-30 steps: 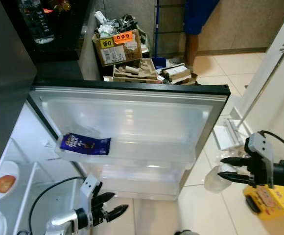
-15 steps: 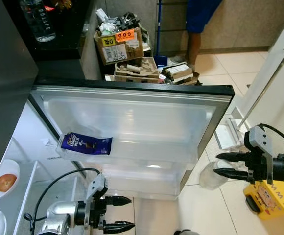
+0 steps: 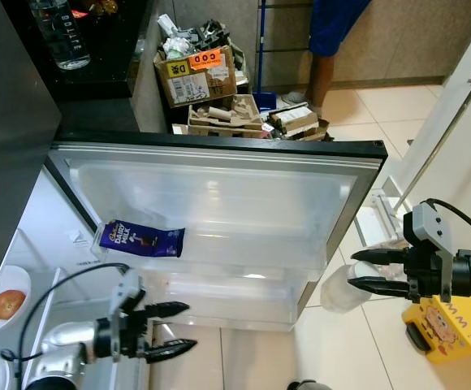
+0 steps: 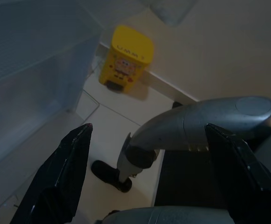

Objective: Restocking fridge

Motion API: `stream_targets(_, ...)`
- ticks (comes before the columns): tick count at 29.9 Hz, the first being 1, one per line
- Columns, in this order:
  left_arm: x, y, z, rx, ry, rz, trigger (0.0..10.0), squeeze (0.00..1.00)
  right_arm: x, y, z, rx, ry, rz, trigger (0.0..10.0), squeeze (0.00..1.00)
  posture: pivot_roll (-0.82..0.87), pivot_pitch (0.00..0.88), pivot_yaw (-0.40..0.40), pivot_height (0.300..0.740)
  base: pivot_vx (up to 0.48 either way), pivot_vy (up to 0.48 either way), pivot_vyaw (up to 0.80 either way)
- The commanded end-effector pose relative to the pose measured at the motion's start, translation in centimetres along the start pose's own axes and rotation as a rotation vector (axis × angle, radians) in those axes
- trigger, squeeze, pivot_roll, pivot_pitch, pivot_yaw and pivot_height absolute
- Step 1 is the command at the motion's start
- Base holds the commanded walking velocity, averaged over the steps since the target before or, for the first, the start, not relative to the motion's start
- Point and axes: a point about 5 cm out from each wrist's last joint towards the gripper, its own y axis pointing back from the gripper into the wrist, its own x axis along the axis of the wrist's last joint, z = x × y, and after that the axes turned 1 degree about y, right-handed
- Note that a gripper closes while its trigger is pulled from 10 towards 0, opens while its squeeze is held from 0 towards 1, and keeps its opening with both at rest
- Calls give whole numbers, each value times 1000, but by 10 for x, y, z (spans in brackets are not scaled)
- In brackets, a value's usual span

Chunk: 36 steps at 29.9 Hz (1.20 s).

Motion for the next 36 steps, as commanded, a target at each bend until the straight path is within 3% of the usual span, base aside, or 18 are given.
stream_targets(1, 0, 8, 2, -2, 10, -11, 10000, 0, 14, 2, 1, 12, 30, 50, 10000, 0, -57, 66, -13, 740, 0, 0, 0)
stream_targets(6, -2, 14, 1, 14, 26, -12, 10000, 0, 31, -1, 1, 53, 52, 126, 10000, 0, -57, 68, -15, 740, 0, 0, 0)
stream_targets(10, -1, 16, 1, 21, 29, -5, 10000, 0, 54, -3, -1, 97, 74, 250, 10000, 0, -54, 69, -18, 740, 0, 0, 0)
stream_targets(11, -1, 16, 1, 20, 31, -3, 10000, 0, 72, -3, -3, 119, 101, 330, 10000, 0, -56, 69, -17, 740, 0, 0, 0)
stream_targets(13, -1, 16, 1, 20, 31, -3, 10000, 0, 72, -3, -3, 119, 101, 330, 10000, 0, -56, 69, -17, 740, 0, 0, 0)
stream_targets(15, -2, 14, 2, 11, 40, -1, 10000, 0, 91, -3, -2, 122, 143, 414, 10000, 0, -58, 70, -18, 740, 0, 0, 0)
stream_targets(20, -3, 13, 3, 1, 50, 0, 10000, 0, 104, -3, 3, 92, 188, 462, 10000, 0, -56, 71, -20, 740, 0, 0, 0)
stream_targets(24, -4, 12, 4, -6, 56, -1, 10000, 0, 112, -16, 17, -22, 260, 384, 10000, 0, -55, 71, -21, 740, 0, 0, 0)
stream_targets(36, -8, 8, 7, -25, 76, 2, 10000, 0, 90, -49, 25, -109, 241, 171, 10000, 0, -57, 75, -21, 740, 0, 0, 0)
